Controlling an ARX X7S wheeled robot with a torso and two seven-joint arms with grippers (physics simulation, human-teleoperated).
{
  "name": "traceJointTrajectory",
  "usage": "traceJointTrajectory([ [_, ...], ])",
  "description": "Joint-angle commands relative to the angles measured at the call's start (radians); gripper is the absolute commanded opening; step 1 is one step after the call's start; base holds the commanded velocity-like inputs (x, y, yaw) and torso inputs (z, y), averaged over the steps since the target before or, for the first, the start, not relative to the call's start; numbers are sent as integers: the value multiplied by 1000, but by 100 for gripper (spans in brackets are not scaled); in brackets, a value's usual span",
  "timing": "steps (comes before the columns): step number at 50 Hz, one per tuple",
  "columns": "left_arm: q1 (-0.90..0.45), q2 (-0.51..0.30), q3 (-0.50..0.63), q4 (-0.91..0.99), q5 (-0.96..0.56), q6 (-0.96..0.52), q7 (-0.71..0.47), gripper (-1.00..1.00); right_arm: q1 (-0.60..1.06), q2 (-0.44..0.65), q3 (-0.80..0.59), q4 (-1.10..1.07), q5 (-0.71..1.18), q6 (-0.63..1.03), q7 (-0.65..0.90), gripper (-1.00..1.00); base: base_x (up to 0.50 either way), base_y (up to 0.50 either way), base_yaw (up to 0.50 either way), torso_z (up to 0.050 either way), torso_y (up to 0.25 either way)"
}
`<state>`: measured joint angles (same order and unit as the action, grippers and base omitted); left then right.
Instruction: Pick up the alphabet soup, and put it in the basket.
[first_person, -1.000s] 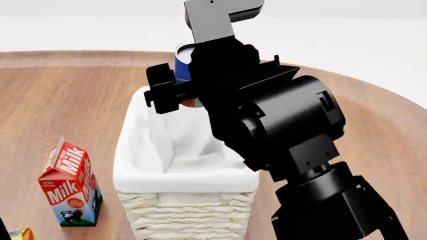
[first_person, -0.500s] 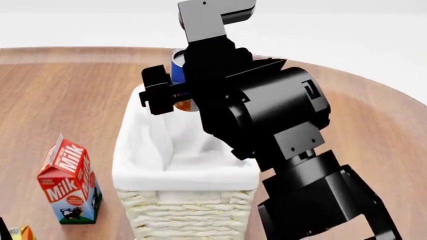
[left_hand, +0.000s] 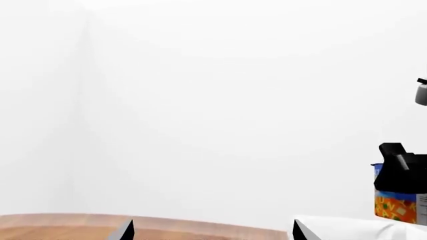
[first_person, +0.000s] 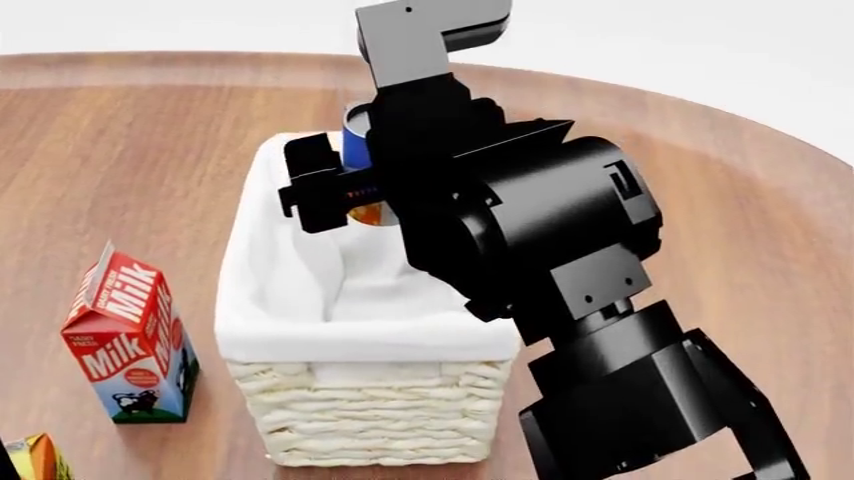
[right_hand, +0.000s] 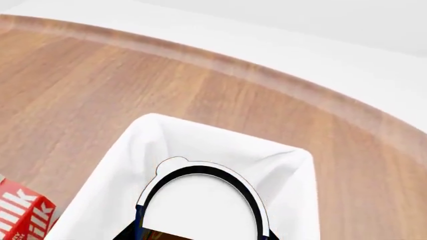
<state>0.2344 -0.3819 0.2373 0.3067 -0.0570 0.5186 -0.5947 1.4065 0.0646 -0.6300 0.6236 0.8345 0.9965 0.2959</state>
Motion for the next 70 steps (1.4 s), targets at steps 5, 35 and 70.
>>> traceJointTrajectory([
  [5, 4, -4, -3, 1, -2, 11, -6, 100, 14, 1, -6, -13, -10, -4, -7, -100, 0, 0, 1, 4, -42],
  [35, -4, -2, 2, -4, 21, -4, -19, 100, 11, 7, -32, -40, 14, -3, 3, -100, 0, 0, 0, 4, -112],
  [70, -5, -15, 12, -8, -20, 21, -12, 100, 17, 37, -59, -124, 26, -9, 52, 100, -1, 0, 0, 2, -64],
])
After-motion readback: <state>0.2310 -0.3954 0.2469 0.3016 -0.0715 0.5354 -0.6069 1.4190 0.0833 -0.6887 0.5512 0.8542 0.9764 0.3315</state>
